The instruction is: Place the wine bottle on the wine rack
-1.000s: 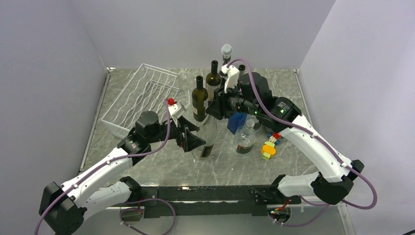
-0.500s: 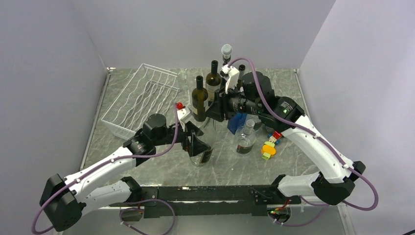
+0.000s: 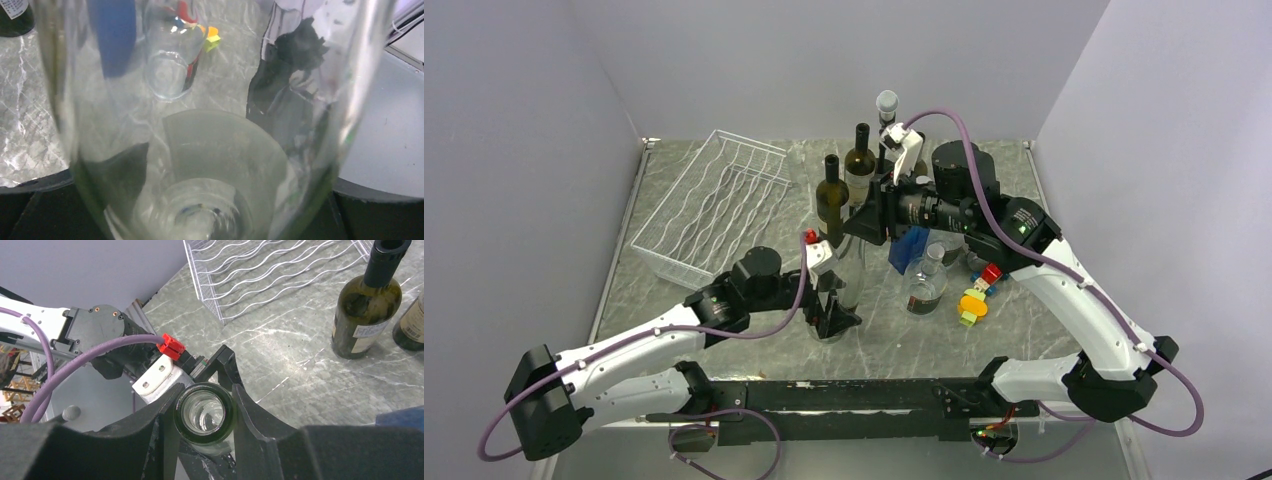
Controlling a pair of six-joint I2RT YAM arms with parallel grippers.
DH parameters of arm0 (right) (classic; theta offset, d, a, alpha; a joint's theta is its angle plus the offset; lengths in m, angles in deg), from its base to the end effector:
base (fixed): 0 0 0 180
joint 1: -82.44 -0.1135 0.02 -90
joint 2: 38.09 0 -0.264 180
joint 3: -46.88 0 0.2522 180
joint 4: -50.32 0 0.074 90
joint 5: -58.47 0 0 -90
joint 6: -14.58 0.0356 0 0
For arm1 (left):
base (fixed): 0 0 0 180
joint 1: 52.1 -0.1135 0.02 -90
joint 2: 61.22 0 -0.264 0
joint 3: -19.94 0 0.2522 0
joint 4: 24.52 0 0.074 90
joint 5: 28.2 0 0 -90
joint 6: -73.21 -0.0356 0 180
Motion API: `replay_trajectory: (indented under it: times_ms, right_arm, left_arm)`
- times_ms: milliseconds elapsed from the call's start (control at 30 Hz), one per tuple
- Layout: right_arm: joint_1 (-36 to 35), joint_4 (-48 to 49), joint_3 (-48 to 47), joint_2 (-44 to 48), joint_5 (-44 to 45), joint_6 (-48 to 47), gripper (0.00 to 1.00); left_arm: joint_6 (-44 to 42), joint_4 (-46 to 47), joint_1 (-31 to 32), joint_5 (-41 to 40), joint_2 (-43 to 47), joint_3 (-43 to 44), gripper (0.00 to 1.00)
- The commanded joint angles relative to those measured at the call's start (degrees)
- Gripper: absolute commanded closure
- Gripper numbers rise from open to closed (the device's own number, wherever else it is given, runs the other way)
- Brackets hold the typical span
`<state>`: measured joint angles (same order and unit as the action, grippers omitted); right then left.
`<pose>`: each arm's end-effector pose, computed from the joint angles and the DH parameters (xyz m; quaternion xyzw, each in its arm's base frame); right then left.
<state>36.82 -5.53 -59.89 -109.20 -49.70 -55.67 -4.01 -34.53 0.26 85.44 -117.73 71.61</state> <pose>0.1604 0.1798 0.4731 -0.2693 0.7690 0.4141 0.4056 0.1284 -0.1898 0.2851 0.3802 0.6876 -0.4581 0.4156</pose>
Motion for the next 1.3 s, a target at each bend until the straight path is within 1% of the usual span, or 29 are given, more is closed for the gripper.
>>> replay_trajectory:
  times_ms: [0,67,133,200,233,267,300,333,367,400,500,533,567,600,667,767,867,967,1067,1167,1267]
  right_arm:
    - [-0.2,12.1,-4.2,4.2,-2.8,5.2,1.00]
    - [-0.2,12.2,-3.7,4.6,-2.6,5.3,1.00]
    - [-0.2,12.2,-3.2,4.8,-2.5,5.4,1.00]
    - [-0.2,11.9,-2.9,4.9,-2.1,5.4,1.00]
    - [-0.2,11.7,-2.7,5.0,-1.7,5.5,1.00]
    - [-0.2,11.4,-2.6,5.1,-1.2,5.5,1.00]
    - [-0.2,11.0,-2.2,5.2,-0.6,5.4,1.00]
    - [-0.2,10.8,-1.8,5.3,0.3,5.3,1.00]
    - [-0.2,10.8,-1.2,5.6,0.9,5.1,0.95]
    - [-0.1,11.0,-0.2,6.1,1.9,5.0,0.83]
    - [-0.1,12.2,3.2,8.1,4.9,4.2,0.39]
    - [-0.2,12.5,4.2,8.8,6.0,3.8,0.26]
    - [-0.2,12.6,4.9,9.4,7.1,3.6,0.16]
    - [-0.2,12.5,5.5,9.9,8.1,3.3,0.08]
    - [-0.1,11.8,6.1,10.9,9.7,2.6,0.01]
    - [0.0,9.8,5.9,11.6,10.6,1.6,0.00]
    - [0.0,5.9,4.2,10.9,11.5,0.6,0.00]
    - [0.1,0.5,1.7,9.2,11.0,-1.5,0.02]
    - [0.0,-4.1,1.7,7.9,10.6,-2.8,0.04]
    - [0.0,-7.3,3.4,6.5,7.8,-3.8,0.14]
    - [-0.1,-9.7,5.5,5.0,2.2,-5.0,0.33]
  left_arm:
    - [-2.1,1.3,0.8,-4.3,0.9,1.8,0.06]
    - [-2.2,1.2,0.9,-5.8,1.3,1.9,0.19]
    - [-2.6,1.1,1.0,-7.2,1.7,2.0,0.35]
    - [-3.3,0.7,0.9,-8.0,2.0,2.4,0.53]
    - [-3.7,0.3,0.9,-8.5,2.1,2.8,0.59]
    - [-4.4,-0.4,0.9,-8.9,2.1,3.4,0.80]
    - [-4.9,-1.1,0.9,-9.6,2.0,3.9,0.97]
    - [-5.5,-1.7,0.9,-10.4,1.8,4.5,0.99]
    - [-6.3,-2.3,0.9,-10.8,1.8,5.0,0.99]
    - [-7.2,-3.3,0.9,-11.3,1.7,5.8,0.99]
    - [-11.7,-7.7,1.0,-12.8,1.2,8.3,0.99]
    - [-14.8,-8.4,1.1,-13.9,1.3,8.7,0.99]
    - [-16.6,-8.9,1.2,-15.3,1.5,8.9,0.99]
    - [-18.7,-9.6,1.4,-16.8,1.7,9.1,0.99]
    - [-24.5,-11.9,1.9,-19.7,1.8,9.9,0.99]
    - [-33.9,-16.5,2.7,-21.8,1.6,11.2,0.99]
    - [-42.1,-17.8,3.9,-24.9,2.4,10.9,0.99]
    - [-47.7,-17.8,4.1,-27.0,3.3,10.1,0.99]
    - [-52.9,-17.5,4.7,-29.0,3.9,9.3,0.99]
    - [-58.9,-16.1,5.8,-31.8,4.7,7.8,0.99]
    - [-64.0,-14.2,5.9,-34.2,5.1,6.6,0.99]
